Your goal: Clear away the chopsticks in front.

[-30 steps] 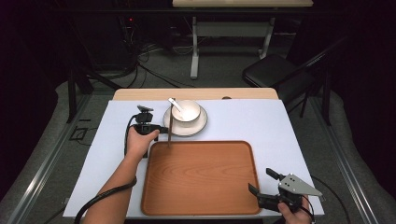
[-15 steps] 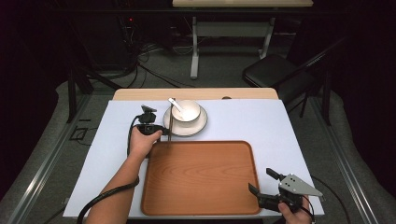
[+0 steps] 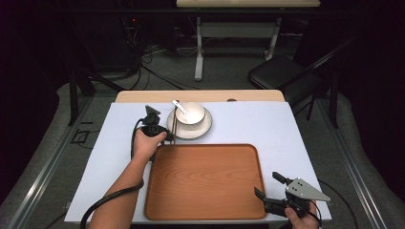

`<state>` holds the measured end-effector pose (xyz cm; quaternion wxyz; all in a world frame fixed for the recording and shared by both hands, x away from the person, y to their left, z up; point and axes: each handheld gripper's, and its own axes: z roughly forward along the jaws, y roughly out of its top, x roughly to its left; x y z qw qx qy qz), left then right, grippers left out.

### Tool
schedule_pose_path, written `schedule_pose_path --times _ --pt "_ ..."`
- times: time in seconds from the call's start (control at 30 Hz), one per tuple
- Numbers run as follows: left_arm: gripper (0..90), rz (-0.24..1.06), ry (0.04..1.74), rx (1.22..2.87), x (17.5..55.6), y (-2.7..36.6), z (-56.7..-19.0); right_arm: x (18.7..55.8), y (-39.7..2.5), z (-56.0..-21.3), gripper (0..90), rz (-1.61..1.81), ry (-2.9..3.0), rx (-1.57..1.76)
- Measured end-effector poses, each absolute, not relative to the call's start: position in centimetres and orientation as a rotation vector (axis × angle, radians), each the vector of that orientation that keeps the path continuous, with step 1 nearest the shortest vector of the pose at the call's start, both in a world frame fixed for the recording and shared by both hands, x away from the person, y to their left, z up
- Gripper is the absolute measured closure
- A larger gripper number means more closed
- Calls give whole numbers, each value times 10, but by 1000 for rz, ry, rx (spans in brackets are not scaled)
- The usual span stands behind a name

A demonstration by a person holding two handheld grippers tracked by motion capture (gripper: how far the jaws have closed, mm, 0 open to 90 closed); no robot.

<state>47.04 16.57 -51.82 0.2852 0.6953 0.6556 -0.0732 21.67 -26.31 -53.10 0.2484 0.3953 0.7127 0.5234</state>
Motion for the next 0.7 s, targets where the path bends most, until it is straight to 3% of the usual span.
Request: schedule_pose_path --times 0.3,0.7 --pt "851 -256 1810 1825 473 167 -519 216 -263 -531 146 1431 1938 1077" --pt "859 -268 1848 1755 471 176 -517 216 -263 -531 146 1432 1937 1077"
